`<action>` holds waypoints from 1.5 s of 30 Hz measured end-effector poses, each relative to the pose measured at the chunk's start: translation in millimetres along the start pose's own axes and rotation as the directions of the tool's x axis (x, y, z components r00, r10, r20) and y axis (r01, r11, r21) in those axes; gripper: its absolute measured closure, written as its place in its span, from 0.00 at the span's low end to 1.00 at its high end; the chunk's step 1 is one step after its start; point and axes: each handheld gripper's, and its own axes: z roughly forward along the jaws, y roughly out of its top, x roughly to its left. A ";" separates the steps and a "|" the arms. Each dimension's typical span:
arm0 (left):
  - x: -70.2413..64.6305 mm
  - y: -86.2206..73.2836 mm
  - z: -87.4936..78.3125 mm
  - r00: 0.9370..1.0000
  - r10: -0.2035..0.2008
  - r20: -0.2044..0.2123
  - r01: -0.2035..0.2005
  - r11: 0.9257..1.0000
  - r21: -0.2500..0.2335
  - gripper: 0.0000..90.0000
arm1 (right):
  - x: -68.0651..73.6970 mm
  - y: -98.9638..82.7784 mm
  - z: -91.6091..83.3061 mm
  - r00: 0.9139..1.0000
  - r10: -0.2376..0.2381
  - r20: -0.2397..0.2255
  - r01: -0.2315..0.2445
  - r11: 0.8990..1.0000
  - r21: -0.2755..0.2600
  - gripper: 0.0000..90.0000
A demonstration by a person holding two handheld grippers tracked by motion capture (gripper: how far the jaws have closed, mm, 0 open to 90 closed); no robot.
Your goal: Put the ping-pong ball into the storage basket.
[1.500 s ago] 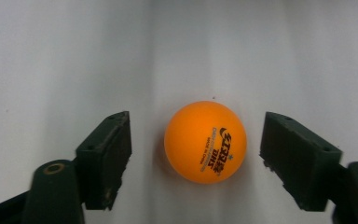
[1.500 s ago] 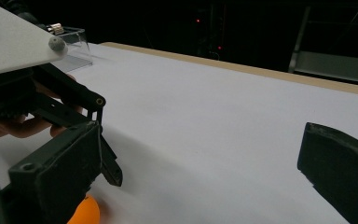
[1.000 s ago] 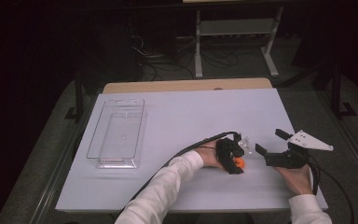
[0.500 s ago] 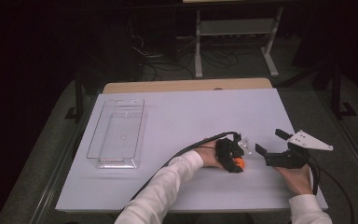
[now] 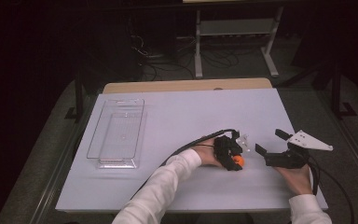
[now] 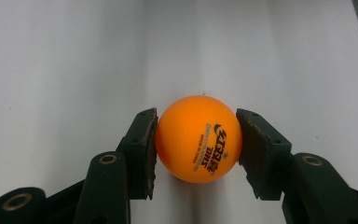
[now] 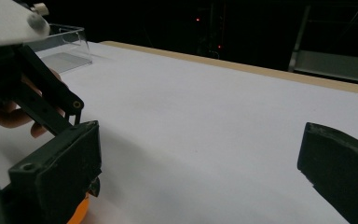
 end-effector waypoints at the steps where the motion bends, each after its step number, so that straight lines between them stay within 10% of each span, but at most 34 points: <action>1: -0.2 0.1 -2.0 1.000 0.002 -0.004 -0.002 1.000 0.000 0.57 | 0.0 0.0 0.0 1.000 0.001 0.000 -0.001 1.000 0.000 0.00; 45: -0.4 -11.2 -65.6 0.997 -0.016 -0.077 0.016 1.000 -0.002 0.57 | 2.1 0.0 1.4 1.000 0.001 0.003 -0.001 1.000 0.003 0.00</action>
